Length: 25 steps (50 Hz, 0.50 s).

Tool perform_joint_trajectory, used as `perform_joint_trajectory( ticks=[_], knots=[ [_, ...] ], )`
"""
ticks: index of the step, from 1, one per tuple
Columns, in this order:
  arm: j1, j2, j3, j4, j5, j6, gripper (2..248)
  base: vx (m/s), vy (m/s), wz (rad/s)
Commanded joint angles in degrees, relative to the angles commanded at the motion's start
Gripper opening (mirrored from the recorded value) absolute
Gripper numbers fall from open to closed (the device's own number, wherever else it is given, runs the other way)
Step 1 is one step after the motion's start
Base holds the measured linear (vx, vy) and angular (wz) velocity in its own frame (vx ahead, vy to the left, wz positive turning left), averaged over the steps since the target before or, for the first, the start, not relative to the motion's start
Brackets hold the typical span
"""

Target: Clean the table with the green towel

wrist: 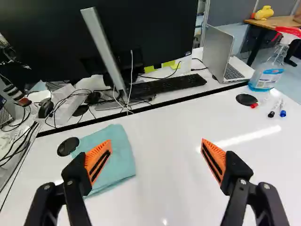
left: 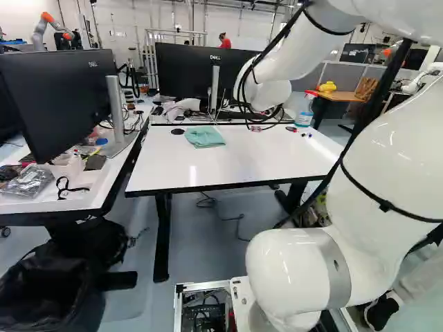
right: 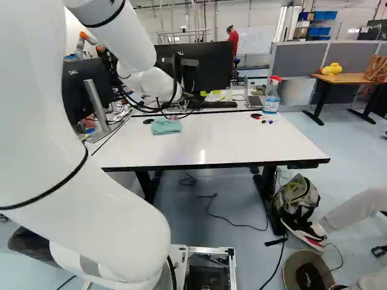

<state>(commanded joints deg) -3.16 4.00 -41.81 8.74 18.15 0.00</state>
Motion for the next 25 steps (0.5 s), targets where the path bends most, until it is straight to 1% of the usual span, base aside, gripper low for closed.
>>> perform_joint_trajectory(
  ticks=[12, 25],
  knots=[
    [0.3, 1.1, 3.5, -0.8, 3.0, 0.0, 247, 0.0, 0.0, 0.0],
    [0.7, 2.7, 8.4, -2.0, 7.2, 0.0, 247, 0.0, 0.0, 0.0]
  ],
)
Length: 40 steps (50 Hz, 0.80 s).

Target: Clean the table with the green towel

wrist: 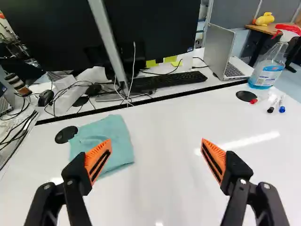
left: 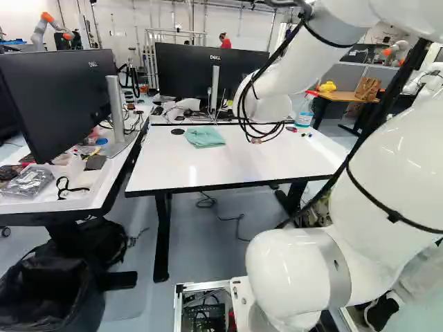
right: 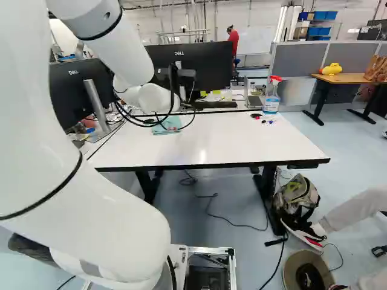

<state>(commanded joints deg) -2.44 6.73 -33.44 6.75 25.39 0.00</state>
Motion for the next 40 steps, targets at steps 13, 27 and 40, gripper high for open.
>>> perform_joint_trajectory(
  ticks=[13, 27, 40],
  knots=[
    [0.5, 1.9, 5.9, -1.4, 5.1, 0.0, 247, 0.0, 0.0, 0.0],
    [1.1, 4.2, 12.9, -3.1, 11.1, 0.0, 247, 0.0, 0.0, 0.0],
    [1.6, 5.9, 18.1, -4.3, 15.7, 0.0, 247, 0.0, 0.0, 0.0]
  ],
)
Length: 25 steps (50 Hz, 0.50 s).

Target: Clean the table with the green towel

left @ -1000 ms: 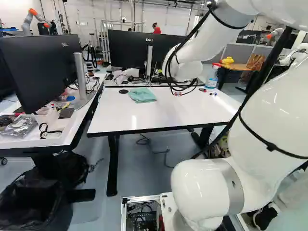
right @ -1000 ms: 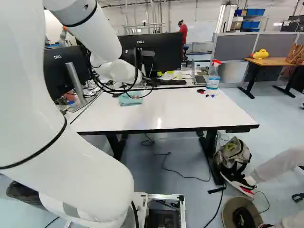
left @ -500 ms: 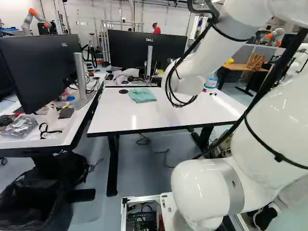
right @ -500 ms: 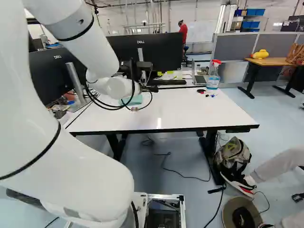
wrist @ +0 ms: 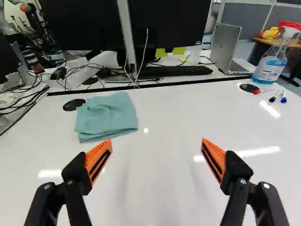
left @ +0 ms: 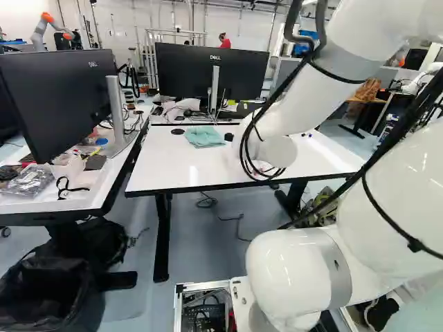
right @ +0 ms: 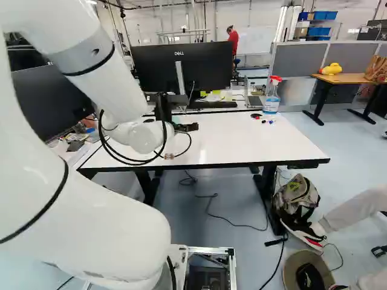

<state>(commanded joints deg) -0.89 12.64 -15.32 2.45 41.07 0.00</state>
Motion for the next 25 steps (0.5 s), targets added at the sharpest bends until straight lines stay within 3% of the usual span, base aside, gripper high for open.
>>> perform_joint_trajectory(
  ticks=[25],
  knots=[
    [0.6, 2.3, 7.1, -1.7, 6.2, 0.0, 247, 0.0, 0.0, 0.0]
  ],
)
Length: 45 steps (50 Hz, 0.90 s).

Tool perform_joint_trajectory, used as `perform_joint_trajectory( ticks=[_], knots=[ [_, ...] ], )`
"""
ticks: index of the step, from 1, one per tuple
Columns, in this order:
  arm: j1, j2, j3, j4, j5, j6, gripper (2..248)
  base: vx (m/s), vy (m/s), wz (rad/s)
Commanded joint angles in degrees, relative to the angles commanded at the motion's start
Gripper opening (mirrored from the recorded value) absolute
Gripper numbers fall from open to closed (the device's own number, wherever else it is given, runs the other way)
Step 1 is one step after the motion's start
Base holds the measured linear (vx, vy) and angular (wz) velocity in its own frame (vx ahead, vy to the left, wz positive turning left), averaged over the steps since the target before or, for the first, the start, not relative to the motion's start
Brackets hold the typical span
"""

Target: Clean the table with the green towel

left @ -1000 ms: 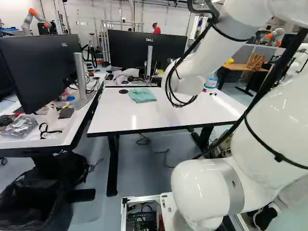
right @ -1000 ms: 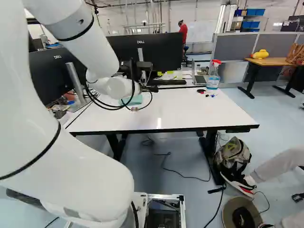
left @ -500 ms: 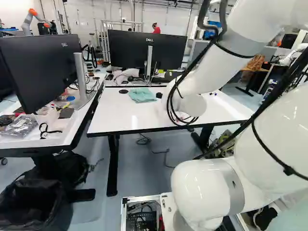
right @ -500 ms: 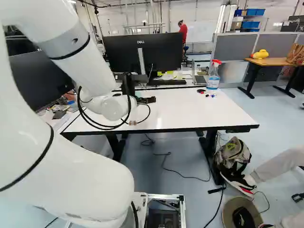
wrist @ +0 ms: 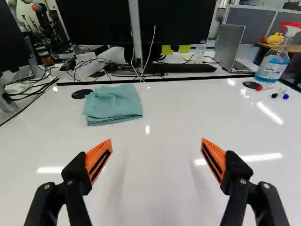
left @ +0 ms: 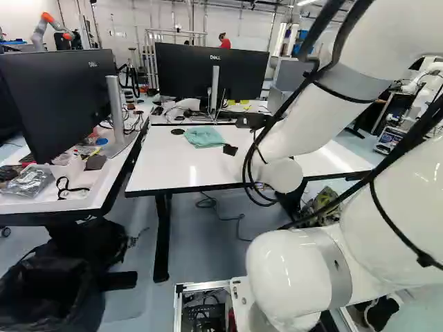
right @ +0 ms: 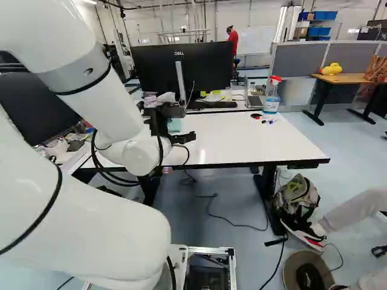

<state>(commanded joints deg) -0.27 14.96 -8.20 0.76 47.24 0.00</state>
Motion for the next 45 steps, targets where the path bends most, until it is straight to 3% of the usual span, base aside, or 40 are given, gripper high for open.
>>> perform_joint_trajectory(
  ticks=[20, 45],
  knots=[
    [0.2, 0.9, 2.8, -0.7, 2.4, 0.0, 247, 0.0, 0.0, 0.0],
    [0.3, 1.0, 3.2, -0.8, 2.8, 0.0, 247, 0.0, 0.0, 0.0]
  ],
)
